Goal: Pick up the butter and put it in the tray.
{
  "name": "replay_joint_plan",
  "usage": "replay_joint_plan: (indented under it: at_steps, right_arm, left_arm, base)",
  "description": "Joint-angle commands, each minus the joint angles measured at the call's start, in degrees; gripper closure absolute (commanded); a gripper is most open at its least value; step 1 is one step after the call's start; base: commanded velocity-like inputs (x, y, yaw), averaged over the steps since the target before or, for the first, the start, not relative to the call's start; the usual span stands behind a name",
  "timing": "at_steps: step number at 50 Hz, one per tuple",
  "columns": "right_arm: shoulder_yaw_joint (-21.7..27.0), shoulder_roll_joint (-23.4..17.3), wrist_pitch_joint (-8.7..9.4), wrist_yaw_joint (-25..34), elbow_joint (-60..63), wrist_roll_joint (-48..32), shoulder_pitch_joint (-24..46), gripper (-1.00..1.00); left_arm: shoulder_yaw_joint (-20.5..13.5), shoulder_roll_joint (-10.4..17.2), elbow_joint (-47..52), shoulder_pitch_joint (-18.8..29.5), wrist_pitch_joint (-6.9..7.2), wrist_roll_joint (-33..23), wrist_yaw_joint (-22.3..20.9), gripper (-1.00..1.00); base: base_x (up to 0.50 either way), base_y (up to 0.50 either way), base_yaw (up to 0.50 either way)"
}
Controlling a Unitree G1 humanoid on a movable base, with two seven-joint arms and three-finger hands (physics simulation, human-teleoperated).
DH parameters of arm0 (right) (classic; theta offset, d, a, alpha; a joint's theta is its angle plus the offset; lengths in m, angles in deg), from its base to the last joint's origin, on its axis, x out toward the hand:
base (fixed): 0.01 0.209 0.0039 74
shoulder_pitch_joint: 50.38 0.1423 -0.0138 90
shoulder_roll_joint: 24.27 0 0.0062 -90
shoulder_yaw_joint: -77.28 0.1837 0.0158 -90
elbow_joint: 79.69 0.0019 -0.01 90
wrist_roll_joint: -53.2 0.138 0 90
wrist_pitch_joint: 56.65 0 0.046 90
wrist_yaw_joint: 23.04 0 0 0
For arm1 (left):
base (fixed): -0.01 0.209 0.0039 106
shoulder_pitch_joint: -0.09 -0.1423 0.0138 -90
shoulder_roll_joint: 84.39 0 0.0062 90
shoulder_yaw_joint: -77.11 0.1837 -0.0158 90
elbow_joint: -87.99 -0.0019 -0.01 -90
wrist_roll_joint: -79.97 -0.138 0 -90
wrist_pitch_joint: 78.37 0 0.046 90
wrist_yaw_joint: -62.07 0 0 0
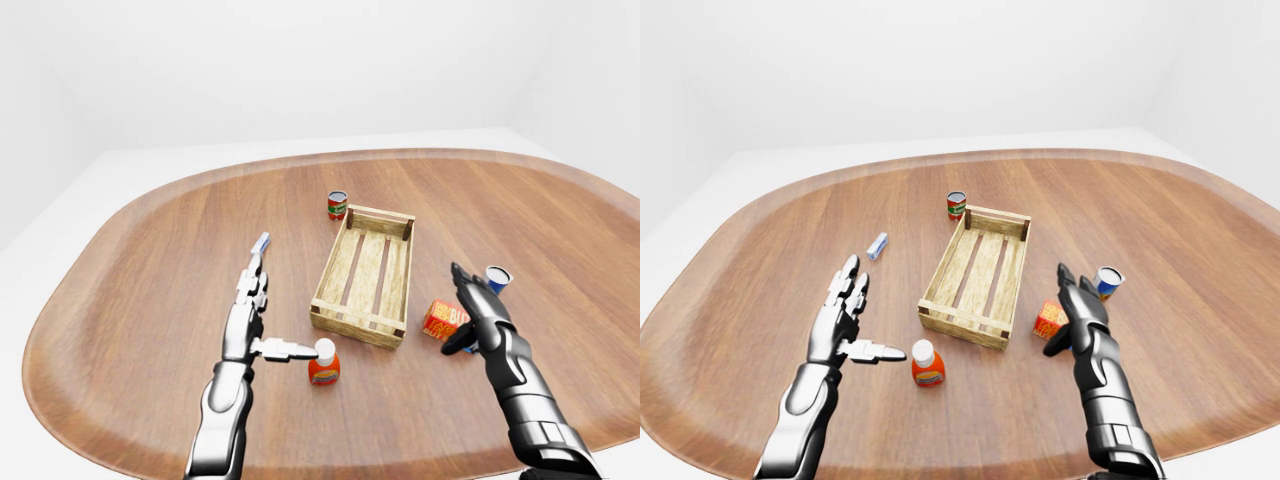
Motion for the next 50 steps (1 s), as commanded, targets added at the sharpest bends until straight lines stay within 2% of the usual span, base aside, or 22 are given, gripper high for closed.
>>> replay_joint_plan:
  at_steps: [1, 17, 25, 28, 50]
  right_arm:
    - [-1.03, -1.43, 0.0, -3.28, -8.39, 2.06, 2.79, -1.0]
    - [-2.54, -3.41, 0.0, -5.93, -18.66, 3.74, 8.15, -1.0]
    - [-4.07, -3.74, 0.0, -9.54, -28.44, 4.82, 11.94, -1.0]
    - [-4.79, -3.86, 0.0, -10.36, -31.35, 5.05, 13.28, -1.0]
    - [-7.31, -3.64, 0.0, -12.55, -40.77, 5.34, 17.49, -1.0]
  left_arm:
    - [-0.02, 0.01, -0.19, 0.04, -0.15, -0.01, 0.02, -1.0]
    - [-0.08, 0.01, -0.26, 0.18, -0.11, 0.01, 0.03, -1.0]
    - [-0.15, 0.03, -0.18, 0.27, 0.07, 0.07, 0.0, -1.0]
    - [-0.06, -0.02, -0.62, 0.22, -0.26, 0.03, -0.04, -1.0]
    - [0.09, -0.03, -0.38, 0.05, -0.22, -0.01, -0.05, -1.0]
  base:
    - [0.0, 0.0, 0.0]
    - [0.0, 0.0, 0.0]
    - [0.0, 0.0, 0.0]
    - [0.0, 0.0, 0.0]
    - [0.0, 0.0, 0.0]
